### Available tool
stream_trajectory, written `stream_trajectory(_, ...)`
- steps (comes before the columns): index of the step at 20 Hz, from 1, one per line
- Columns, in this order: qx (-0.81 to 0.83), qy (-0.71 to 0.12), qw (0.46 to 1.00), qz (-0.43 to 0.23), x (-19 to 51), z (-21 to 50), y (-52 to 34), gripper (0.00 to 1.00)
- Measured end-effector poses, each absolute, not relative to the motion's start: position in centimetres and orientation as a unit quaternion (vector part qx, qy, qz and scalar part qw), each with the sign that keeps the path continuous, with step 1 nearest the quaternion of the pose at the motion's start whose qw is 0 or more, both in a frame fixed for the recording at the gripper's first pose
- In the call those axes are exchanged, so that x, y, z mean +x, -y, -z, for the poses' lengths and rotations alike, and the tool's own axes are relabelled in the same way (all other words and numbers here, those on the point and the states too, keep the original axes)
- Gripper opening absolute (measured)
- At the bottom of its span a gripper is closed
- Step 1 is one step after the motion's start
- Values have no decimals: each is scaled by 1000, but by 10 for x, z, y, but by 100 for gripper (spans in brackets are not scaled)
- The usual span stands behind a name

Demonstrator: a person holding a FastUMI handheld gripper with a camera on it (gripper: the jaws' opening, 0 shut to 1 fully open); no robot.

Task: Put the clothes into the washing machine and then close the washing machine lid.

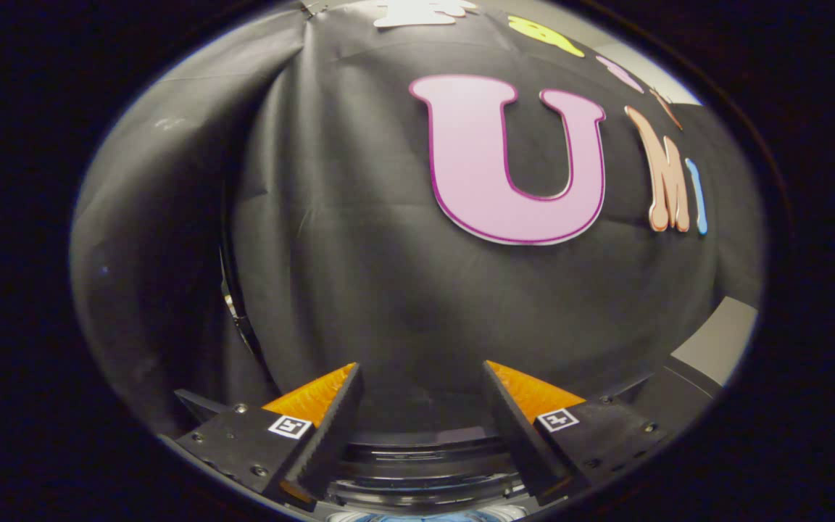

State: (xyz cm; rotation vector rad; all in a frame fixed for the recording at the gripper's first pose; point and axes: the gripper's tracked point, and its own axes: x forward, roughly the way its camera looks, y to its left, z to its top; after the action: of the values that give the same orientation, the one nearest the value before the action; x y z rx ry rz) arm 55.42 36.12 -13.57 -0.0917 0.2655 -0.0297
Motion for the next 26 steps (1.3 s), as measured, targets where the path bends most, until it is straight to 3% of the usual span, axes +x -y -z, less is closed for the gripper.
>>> stream_trajectory(7, -39, -67, 997, 2, 546, 121, -362, 99)
stream_trajectory(26, -38, -24, 999, -2, 497, 117, -359, 98)
